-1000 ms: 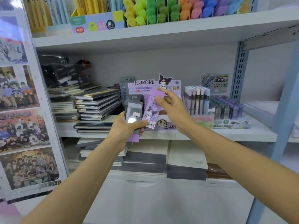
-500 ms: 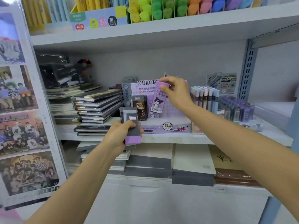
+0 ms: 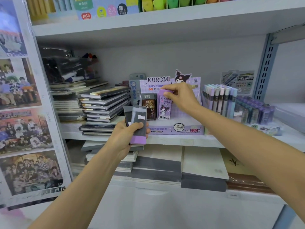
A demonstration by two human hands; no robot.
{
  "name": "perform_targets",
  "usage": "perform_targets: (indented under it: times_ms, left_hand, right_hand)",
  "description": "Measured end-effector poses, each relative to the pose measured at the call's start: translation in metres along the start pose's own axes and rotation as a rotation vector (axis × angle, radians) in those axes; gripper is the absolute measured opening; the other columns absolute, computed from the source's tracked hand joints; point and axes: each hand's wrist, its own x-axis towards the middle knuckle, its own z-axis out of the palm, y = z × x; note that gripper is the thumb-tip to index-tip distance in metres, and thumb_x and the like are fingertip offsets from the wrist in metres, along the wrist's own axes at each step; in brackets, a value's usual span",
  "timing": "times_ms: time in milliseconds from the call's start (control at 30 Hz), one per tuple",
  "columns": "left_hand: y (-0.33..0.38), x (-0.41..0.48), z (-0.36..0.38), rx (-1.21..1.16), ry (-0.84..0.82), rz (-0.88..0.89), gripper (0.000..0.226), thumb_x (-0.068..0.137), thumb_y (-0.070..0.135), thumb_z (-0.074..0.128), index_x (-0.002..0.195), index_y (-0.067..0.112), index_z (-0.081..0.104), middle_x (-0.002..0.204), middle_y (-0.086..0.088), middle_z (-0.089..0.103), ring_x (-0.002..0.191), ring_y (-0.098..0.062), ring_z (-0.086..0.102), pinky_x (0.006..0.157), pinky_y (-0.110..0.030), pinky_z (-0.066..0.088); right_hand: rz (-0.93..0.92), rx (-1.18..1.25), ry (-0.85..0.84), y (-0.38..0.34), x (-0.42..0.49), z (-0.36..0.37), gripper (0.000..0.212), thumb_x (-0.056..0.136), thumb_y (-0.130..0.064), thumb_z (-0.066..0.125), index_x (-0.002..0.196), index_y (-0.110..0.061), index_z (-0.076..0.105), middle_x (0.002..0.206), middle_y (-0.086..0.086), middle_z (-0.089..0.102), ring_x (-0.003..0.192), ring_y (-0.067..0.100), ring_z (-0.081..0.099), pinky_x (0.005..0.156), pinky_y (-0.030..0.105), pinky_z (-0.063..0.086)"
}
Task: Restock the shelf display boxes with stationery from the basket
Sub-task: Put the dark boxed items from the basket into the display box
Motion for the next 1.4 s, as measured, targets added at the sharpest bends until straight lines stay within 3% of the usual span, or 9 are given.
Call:
perform_targets:
  times_ms: [333, 467, 567, 800, 933, 1033, 1167, 1300, 1400]
  left_hand:
    - [-0.001, 0.001, -0.005, 0.006, -0.01, 0.004, 0.014, 0.094, 0.001, 0.057, 0.105, 0.008, 0.061, 0.09, -0.008, 0.076, 0.074, -0.019, 0.073, 0.06, -0.027, 0.059]
    - [0.001, 0.001, -0.005, -0.014, -0.005, 0.012, 0.015, 0.094, 0.001, 0.056, 0.108, 0.006, 0.06, 0.09, -0.009, 0.076, 0.073, -0.02, 0.073, 0.06, -0.027, 0.058]
    - [0.004, 0.002, -0.006, -0.02, 0.014, 0.025, 0.021, 0.093, 0.002, 0.058, 0.114, 0.003, 0.058, 0.092, -0.011, 0.076, 0.076, -0.021, 0.073, 0.06, -0.028, 0.058]
    - [0.006, -0.001, -0.011, -0.018, 0.007, 0.015, 0.023, 0.093, 0.002, 0.058, 0.116, 0.003, 0.058, 0.092, -0.01, 0.076, 0.077, -0.021, 0.073, 0.06, -0.028, 0.058]
    - [0.008, -0.003, -0.009, -0.001, 0.012, 0.008, 0.027, 0.092, 0.003, 0.06, 0.119, 0.0, 0.057, 0.094, -0.012, 0.075, 0.079, -0.022, 0.073, 0.061, -0.028, 0.058]
    - [0.01, -0.007, -0.007, 0.011, -0.001, 0.013, 0.028, 0.091, 0.004, 0.062, 0.119, 0.002, 0.057, 0.096, -0.011, 0.076, 0.083, -0.023, 0.074, 0.061, -0.027, 0.058]
    - [0.014, -0.011, -0.003, 0.023, -0.034, 0.023, 0.023, 0.089, 0.005, 0.065, 0.111, 0.006, 0.06, 0.095, -0.011, 0.076, 0.084, -0.024, 0.074, 0.061, -0.027, 0.058]
    - [0.015, -0.017, 0.01, 0.06, -0.093, 0.015, 0.025, 0.087, 0.009, 0.068, 0.111, 0.008, 0.061, 0.095, -0.012, 0.076, 0.08, -0.022, 0.074, 0.059, -0.028, 0.058]
    - [0.017, -0.018, 0.016, 0.055, -0.04, -0.007, 0.028, 0.085, 0.014, 0.071, 0.11, 0.008, 0.06, 0.099, -0.015, 0.074, 0.087, -0.03, 0.072, 0.063, -0.033, 0.06]
  right_hand:
    - [-0.025, -0.136, 0.05, 0.001, -0.01, 0.015, 0.021, 0.086, -0.018, 0.071, 0.106, -0.016, 0.071, 0.099, -0.001, 0.048, 0.091, 0.013, 0.05, 0.081, 0.028, 0.046]
    - [-0.156, -0.239, 0.048, -0.008, -0.01, 0.014, 0.033, 0.093, -0.018, 0.061, 0.126, -0.016, 0.062, 0.121, 0.001, 0.052, 0.117, 0.015, 0.046, 0.098, 0.029, 0.041]
    - [-0.31, -0.305, -0.127, -0.014, -0.013, 0.022, 0.047, 0.098, -0.02, 0.053, 0.144, -0.017, 0.044, 0.149, 0.0, 0.044, 0.138, 0.016, 0.036, 0.114, 0.036, 0.026]
    - [-0.275, -0.318, -0.141, -0.007, -0.015, 0.03, 0.044, 0.096, -0.008, 0.051, 0.139, -0.016, 0.051, 0.141, 0.003, 0.054, 0.132, 0.021, 0.046, 0.113, 0.036, 0.029]
    - [-0.256, -0.361, -0.273, -0.014, -0.011, 0.028, 0.047, 0.096, -0.009, 0.051, 0.142, -0.016, 0.046, 0.145, 0.003, 0.049, 0.137, 0.021, 0.039, 0.114, 0.036, 0.025]
    - [-0.189, -0.158, -0.266, -0.024, -0.017, 0.018, 0.049, 0.098, -0.019, 0.053, 0.146, -0.016, 0.04, 0.151, 0.001, 0.039, 0.141, 0.016, 0.03, 0.116, 0.032, 0.023]
    - [0.032, 0.373, -0.01, -0.039, -0.037, 0.005, 0.037, 0.098, -0.018, 0.053, 0.135, -0.016, 0.051, 0.127, -0.003, 0.057, 0.116, 0.011, 0.056, 0.101, 0.027, 0.045]
    - [0.114, 0.459, -0.222, -0.048, -0.054, 0.004, 0.032, 0.094, -0.014, 0.062, 0.125, -0.013, 0.056, 0.108, 0.0, 0.06, 0.087, 0.019, 0.065, 0.079, 0.03, 0.057]
    - [0.113, 0.549, -0.151, -0.047, -0.061, 0.0, 0.028, 0.091, -0.002, 0.062, 0.118, -0.007, 0.059, 0.103, 0.011, 0.061, 0.078, 0.021, 0.065, 0.068, 0.027, 0.059]
